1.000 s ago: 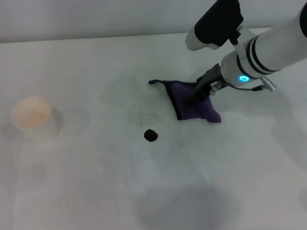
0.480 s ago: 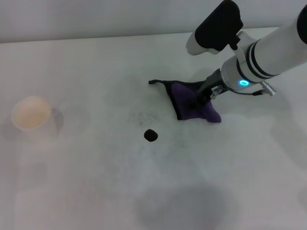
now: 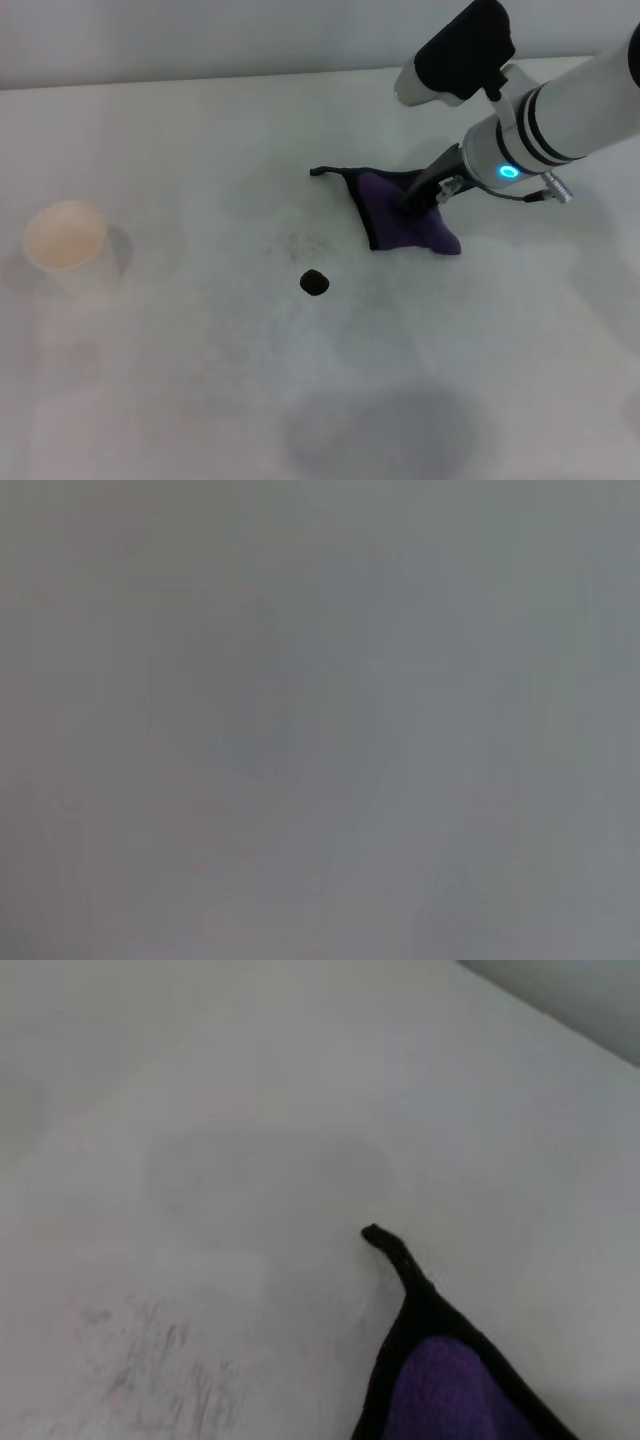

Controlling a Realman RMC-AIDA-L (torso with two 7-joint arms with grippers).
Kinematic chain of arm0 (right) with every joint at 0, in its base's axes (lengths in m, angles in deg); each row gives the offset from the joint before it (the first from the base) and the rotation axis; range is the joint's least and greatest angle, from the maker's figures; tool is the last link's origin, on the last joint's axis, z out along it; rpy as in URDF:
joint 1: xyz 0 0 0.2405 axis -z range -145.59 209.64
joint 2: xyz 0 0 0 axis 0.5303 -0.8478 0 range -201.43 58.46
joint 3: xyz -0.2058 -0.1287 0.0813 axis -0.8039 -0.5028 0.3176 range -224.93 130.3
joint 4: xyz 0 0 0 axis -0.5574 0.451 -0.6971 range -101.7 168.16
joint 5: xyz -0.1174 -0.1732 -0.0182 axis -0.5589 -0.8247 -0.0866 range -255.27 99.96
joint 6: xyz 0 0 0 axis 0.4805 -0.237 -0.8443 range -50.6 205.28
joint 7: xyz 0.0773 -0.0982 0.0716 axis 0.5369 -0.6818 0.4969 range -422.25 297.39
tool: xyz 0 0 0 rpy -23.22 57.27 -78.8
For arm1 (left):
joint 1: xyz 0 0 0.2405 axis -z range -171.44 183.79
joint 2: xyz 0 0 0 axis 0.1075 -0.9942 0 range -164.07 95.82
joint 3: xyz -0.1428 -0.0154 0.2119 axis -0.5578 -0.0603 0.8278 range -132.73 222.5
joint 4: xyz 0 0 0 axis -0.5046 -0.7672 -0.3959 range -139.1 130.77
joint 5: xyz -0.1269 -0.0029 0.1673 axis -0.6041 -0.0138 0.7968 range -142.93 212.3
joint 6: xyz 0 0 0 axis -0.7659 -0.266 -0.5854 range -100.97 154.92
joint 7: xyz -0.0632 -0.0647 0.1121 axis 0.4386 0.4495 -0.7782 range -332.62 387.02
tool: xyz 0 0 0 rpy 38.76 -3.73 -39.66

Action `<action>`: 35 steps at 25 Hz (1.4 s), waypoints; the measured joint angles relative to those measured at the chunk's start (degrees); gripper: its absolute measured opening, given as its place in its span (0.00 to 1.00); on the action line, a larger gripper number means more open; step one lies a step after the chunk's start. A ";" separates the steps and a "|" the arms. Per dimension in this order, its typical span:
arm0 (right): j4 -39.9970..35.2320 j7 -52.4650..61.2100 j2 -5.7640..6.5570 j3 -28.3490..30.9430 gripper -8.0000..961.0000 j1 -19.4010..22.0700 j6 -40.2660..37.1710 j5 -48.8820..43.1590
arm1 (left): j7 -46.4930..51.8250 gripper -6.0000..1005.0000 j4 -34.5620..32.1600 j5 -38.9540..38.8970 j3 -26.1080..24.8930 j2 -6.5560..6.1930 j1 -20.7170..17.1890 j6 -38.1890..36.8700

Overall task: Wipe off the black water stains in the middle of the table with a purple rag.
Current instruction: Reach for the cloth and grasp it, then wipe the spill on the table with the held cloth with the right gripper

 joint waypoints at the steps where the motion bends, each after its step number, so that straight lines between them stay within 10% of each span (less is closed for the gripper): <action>1: -0.15 0.52 0.01 0.05 0.37 0.10 -0.51 0.12 | 0.00 0.87 0.00 0.00 0.03 0.00 0.00 0.02; 8: -1.22 1.60 -0.16 0.11 0.13 0.15 -1.76 0.72 | 0.00 0.87 -0.09 0.00 0.24 -0.01 0.00 0.25; 35: -3.79 -11.66 -0.24 -6.36 0.13 0.25 1.27 24.83 | 0.00 0.87 -0.73 0.44 0.26 -0.19 0.91 0.17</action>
